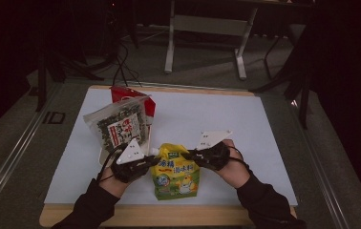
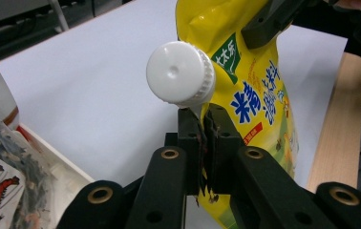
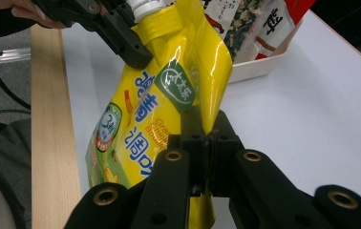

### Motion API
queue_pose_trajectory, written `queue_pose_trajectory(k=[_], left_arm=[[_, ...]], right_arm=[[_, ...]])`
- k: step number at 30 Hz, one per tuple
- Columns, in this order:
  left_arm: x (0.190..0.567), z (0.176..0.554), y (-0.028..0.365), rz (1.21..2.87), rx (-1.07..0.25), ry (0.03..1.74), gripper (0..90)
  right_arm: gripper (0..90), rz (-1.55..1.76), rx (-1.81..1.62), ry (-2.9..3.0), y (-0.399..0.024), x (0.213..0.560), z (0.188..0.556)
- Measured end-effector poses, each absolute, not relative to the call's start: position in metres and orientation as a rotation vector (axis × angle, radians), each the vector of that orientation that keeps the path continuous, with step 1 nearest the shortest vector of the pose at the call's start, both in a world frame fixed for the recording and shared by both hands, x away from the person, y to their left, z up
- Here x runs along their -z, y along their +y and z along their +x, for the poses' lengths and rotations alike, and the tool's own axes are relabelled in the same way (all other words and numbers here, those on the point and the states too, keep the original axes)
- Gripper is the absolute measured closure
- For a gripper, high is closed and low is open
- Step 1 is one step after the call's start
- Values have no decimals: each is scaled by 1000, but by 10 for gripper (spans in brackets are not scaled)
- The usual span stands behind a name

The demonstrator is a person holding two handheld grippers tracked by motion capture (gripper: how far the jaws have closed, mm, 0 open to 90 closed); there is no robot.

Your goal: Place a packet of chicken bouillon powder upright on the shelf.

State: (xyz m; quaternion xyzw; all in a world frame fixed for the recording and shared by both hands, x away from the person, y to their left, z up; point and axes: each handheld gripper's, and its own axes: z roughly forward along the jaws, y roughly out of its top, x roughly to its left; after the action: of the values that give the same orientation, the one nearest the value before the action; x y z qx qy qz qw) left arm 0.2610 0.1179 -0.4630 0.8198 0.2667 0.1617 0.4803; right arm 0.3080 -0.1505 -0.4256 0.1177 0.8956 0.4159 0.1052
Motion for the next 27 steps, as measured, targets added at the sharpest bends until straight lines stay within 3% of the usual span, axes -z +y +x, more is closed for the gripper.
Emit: queue_pose_trajectory(k=[8, 18, 27], left_arm=[[462, 263, 121, 2004, -361, 592, 892], [459, 261, 122, 2020, -346, 517, 895], [458, 260, 122, 2022, -348, 475, 896]], right_arm=[[842, 357, -1248, 2642, -155, 426, 309], [532, 421, -1257, 2607, -165, 423, 315], [374, 492, -1270, 2610, -173, 423, 320]])
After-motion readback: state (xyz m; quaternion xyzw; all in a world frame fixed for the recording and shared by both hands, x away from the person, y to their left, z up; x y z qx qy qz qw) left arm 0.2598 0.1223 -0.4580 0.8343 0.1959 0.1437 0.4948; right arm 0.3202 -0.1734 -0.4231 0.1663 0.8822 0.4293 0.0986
